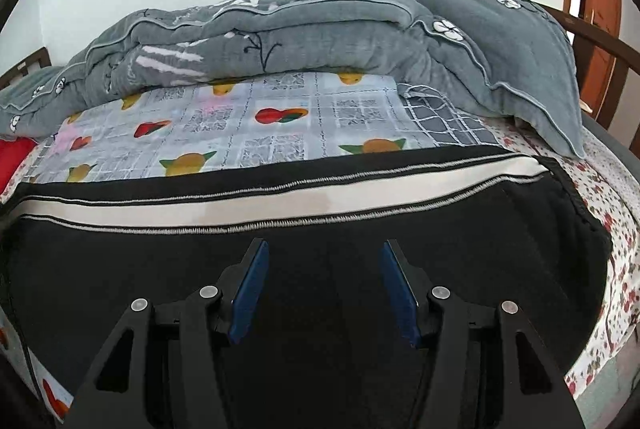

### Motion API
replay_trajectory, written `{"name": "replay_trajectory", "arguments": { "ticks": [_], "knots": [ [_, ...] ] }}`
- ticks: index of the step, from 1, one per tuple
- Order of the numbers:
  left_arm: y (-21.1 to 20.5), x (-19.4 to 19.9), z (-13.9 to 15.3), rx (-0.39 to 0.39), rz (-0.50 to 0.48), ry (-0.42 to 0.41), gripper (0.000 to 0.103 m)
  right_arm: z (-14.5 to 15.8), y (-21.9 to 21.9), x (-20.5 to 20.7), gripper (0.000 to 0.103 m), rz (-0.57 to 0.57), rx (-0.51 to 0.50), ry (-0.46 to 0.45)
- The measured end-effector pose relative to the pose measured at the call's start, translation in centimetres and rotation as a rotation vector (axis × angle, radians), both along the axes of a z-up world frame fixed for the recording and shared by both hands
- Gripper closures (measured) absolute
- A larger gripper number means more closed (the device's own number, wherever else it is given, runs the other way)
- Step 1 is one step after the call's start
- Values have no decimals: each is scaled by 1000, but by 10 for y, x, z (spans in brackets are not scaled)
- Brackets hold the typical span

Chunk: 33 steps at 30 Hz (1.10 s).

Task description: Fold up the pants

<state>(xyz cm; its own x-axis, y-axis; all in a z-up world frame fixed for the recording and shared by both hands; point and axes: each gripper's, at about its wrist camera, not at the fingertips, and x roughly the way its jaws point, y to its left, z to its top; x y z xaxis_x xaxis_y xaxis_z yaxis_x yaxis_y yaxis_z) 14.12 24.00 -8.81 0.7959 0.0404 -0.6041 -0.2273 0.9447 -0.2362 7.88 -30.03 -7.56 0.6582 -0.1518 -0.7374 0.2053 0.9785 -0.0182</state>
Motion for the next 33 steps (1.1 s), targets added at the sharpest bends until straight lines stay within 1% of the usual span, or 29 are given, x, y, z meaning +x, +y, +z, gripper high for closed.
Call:
{"name": "replay_trajectory", "arguments": {
  "ticks": [2, 3, 5, 6, 8, 9, 10, 11, 12, 16, 18, 20, 23, 24, 26, 28, 30, 31, 32, 33],
  "knots": [
    [6, 12, 4, 1, 12, 3, 93, -1, 1, 7, 46, -2, -1, 5],
    [10, 19, 5, -1, 22, 13, 91, -2, 2, 10, 46, -2, -2, 7],
    [19, 28, 5, -28, 31, 35, 91, -2, 2, 15, 46, -2, -10, 11],
    [25, 31, 3, -61, 23, 43, 89, -3, 3, 18, 46, -3, -17, 13],
    [32, 34, 0, -99, 23, 41, 72, -2, 2, 22, 46, -5, -22, 14],
    [34, 33, -1, -99, 35, 29, 52, -2, 2, 24, 46, -7, -23, 14],
    [36, 30, 0, -91, 39, 4, 39, -2, 2, 26, 46, -8, -24, 14],
    [36, 28, 0, -86, 37, -13, 38, -3, 1, 29, 46, -9, -23, 17],
    [35, 28, 0, -78, 27, -24, 38, -3, 1, 31, 46, -10, -24, 21],
    [30, 40, -6, -21, 5, 16, 38, -2, 3, 44, 46, -8, -35, 20],
    [29, 47, -11, 5, 9, 34, 38, -2, 5, 49, 46, -3, -41, 18],
    [29, 56, -17, 23, 33, 64, 38, 0, 8, 56, 46, 10, -53, 18],
    [34, 79, -31, 44, 67, 146, 40, 1, 11, 65, 46, 37, -84, 22],
    [34, 84, -34, 43, 62, 157, 46, 1, 10, 69, 46, 46, -89, 26],
    [35, 95, -40, 58, 69, 181, 53, 2, 8, 77, 46, 66, -85, 35],
    [35, 104, -44, 89, 73, 190, 84, 1, 8, 83, 46, 104, -72, 46],
    [39, 95, -36, 44, 68, 77, 85, -1, 8, 88, 46, 137, -74, 53],
    [39, 88, -31, 38, 67, 20, 85, -2, 8, 90, 46, 150, -78, 59],
    [39, 87, -29, 58, 74, 8, 85, -4, 8, 92, 46, 173, -80, 63],
    [38, 92, -33, 76, 79, 39, 85, -5, 8, 93, 46, 193, -78, 63]
  ]
}}
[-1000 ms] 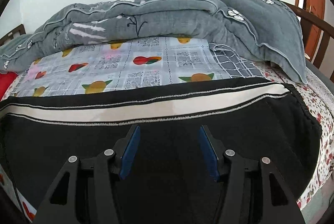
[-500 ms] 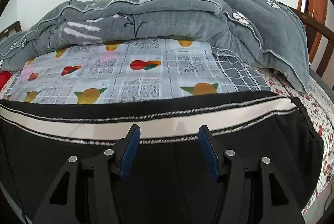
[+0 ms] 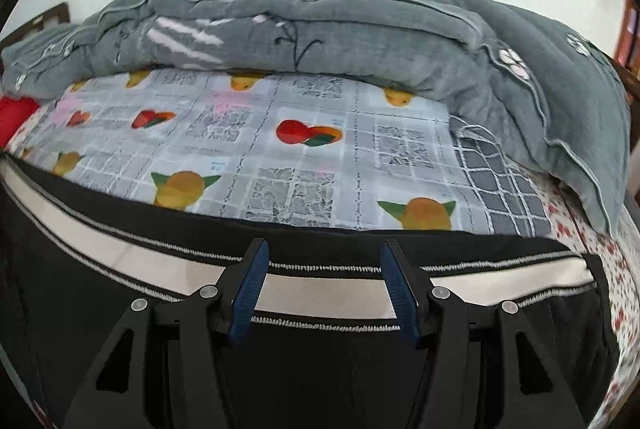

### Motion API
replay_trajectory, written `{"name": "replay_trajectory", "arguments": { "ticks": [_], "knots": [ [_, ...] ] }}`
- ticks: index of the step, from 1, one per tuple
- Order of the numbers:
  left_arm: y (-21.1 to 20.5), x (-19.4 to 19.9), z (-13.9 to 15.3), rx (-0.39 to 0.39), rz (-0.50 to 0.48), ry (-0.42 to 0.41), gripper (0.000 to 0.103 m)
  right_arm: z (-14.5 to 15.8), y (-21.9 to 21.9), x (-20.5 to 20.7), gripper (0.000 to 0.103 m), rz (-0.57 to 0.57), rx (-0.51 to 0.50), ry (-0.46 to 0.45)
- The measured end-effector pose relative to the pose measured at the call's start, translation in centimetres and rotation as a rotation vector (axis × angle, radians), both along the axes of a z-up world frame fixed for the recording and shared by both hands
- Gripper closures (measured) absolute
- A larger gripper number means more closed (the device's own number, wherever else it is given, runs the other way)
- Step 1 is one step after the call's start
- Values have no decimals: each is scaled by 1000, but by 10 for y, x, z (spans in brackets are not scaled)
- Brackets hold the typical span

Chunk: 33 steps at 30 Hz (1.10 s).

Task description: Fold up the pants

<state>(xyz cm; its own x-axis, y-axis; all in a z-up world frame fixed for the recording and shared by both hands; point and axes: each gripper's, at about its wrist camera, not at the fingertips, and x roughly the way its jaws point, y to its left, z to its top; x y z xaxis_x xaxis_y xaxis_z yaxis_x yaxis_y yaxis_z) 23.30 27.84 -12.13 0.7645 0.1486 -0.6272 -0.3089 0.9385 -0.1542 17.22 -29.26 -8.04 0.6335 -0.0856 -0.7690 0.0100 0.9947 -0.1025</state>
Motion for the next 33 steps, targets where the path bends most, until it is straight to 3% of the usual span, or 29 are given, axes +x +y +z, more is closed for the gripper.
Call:
{"name": "replay_trajectory", "arguments": {
  "ticks": [3, 6, 8, 13, 15, 16, 17, 20, 24, 25, 27, 30, 33],
  "knots": [
    [1, 14, -18, 1, 7, 78, 85, -4, 2, 9, 46, 53, 21, 20],
    [1, 15, -17, -7, 3, 71, 85, -8, 9, 19, 43, 127, 55, 20],
    [3, 16, -19, -16, 0, 81, 84, -16, 15, 32, 34, 181, 79, 47],
    [4, 16, -21, -22, -6, 82, 84, -48, 33, 57, 34, 274, 41, 172],
    [3, 15, -21, -20, -9, 81, 84, -51, 41, 53, 49, 318, 20, 166],
    [3, 15, -21, -19, -9, 80, 84, -50, 45, 50, 75, 346, 23, 163],
    [2, 14, -21, -12, -9, 84, 84, -49, 51, 44, 95, 373, -6, 159],
    [-3, 15, -19, 26, -14, 93, 84, -46, 60, 32, 99, 387, -94, 113],
    [1, -2, 2, 3, -39, -47, 85, -14, 40, 23, 100, 341, 24, 1],
    [2, -1, 5, 4, -37, -51, 85, -7, 36, 23, 100, 337, 52, -14],
    [0, 14, 1, 40, -19, 6, 85, -11, 35, 36, 100, 330, 56, -5],
    [-8, 34, -24, 84, -3, 132, 85, -48, 47, 64, 100, 317, 12, 124],
    [-9, 34, -28, 100, 6, 160, 78, -49, 47, 64, 95, 291, 1, 113]
  ]
}}
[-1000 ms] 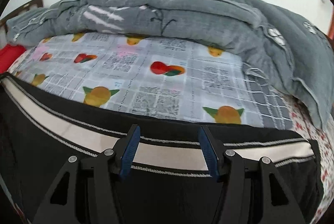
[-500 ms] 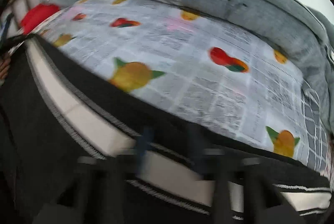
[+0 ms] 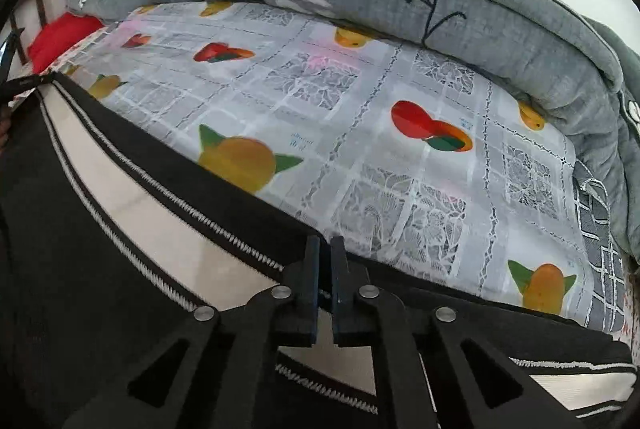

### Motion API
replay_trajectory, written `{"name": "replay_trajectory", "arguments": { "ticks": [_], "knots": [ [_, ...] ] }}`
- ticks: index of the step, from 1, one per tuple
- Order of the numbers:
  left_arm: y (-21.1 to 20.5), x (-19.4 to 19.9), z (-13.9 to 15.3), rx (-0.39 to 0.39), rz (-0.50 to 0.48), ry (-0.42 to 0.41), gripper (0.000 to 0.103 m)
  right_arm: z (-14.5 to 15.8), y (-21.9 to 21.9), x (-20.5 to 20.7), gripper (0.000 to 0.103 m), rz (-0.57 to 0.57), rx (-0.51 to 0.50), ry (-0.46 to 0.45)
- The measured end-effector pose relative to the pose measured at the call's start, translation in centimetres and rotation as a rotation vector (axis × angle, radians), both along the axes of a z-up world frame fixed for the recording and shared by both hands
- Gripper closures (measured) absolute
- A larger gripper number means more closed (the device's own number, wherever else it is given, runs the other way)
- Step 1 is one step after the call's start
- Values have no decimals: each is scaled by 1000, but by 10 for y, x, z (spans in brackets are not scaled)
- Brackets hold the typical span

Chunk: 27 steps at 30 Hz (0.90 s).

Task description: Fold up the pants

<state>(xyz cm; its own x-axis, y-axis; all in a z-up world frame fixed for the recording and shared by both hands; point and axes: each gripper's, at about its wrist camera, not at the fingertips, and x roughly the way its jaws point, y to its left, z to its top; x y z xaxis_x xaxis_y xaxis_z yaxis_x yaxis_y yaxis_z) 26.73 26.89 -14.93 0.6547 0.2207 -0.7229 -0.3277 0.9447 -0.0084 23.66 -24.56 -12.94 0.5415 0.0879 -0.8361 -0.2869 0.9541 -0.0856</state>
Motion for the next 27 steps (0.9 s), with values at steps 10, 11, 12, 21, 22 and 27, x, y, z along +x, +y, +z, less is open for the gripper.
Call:
{"name": "replay_trajectory", "arguments": {
  "ticks": [10, 11, 12, 21, 22, 27],
  "knots": [
    [-3, -29, 20, -24, 11, -33, 56, -4, -97, -13, 51, -309, -17, 37],
    [-7, -30, 21, -32, 6, -33, 56, -6, -100, -11, 50, -318, 7, 11],
    [-14, -32, 21, -42, -2, -30, 56, -4, -99, -10, 51, -325, -8, -4],
    [-47, -96, 25, -57, -52, -33, 55, 27, -81, -44, 59, -380, 36, -60],
    [-48, -103, 25, -67, -50, -33, 53, 32, -78, -54, 59, -372, 45, -69],
    [-55, -143, 19, -169, -91, -36, 48, 43, -65, -98, 47, -349, 96, -98]
  ]
}}
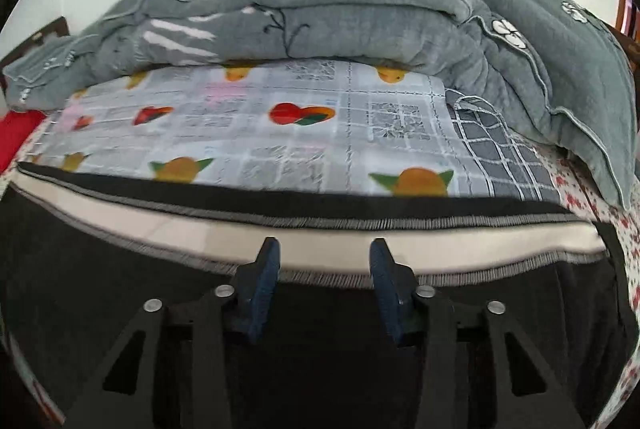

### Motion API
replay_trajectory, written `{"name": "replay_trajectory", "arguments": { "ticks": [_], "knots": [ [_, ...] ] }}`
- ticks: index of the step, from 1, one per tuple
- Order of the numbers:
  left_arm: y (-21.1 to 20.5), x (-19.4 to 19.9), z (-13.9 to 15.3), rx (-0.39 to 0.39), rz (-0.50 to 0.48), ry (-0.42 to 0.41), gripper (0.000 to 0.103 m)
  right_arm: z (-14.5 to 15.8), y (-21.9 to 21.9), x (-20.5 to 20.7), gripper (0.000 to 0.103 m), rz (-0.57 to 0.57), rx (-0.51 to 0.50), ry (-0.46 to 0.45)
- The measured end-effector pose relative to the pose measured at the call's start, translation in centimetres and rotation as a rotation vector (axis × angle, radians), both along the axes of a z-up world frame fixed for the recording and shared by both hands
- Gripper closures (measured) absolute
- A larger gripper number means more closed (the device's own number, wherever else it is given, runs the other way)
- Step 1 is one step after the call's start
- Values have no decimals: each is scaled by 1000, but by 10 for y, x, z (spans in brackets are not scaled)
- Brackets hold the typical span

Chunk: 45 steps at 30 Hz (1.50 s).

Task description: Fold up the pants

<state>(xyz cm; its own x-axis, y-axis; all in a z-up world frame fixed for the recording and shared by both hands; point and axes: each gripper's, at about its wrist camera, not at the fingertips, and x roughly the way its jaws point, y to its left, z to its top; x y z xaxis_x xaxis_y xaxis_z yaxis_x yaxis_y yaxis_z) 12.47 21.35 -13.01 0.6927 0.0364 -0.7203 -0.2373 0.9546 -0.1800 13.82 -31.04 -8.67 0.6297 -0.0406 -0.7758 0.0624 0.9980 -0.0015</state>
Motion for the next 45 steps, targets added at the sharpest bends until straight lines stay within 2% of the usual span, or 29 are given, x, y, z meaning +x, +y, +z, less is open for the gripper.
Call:
{"name": "replay_trajectory", "arguments": {
  "ticks": [2, 9, 14, 25, 29, 35, 45],
  "knots": [
    [-5, -12, -6, -4, -9, 14, 48, -1, 4, -15, 34, -20, 8, 7],
    [4, -62, -24, -76, -5, 2, 48, -7, 15, -50, 34, -56, 42, -7],
    [21, -78, -28, -66, 32, 14, 48, -6, 19, -64, 34, -68, 82, -11],
    [48, -70, -33, -100, 70, 4, 48, 2, 43, -78, 34, -25, 69, -3],
    [62, -65, -36, -115, 83, -9, 48, 2, 53, -80, 34, -14, 23, 1],
    [75, -54, -36, -86, 108, -3, 48, 0, 69, -81, 34, 7, -23, 2],
    [78, -51, -37, -80, 105, -21, 47, -12, 77, -78, 34, 8, -10, 38]
  ]
}}
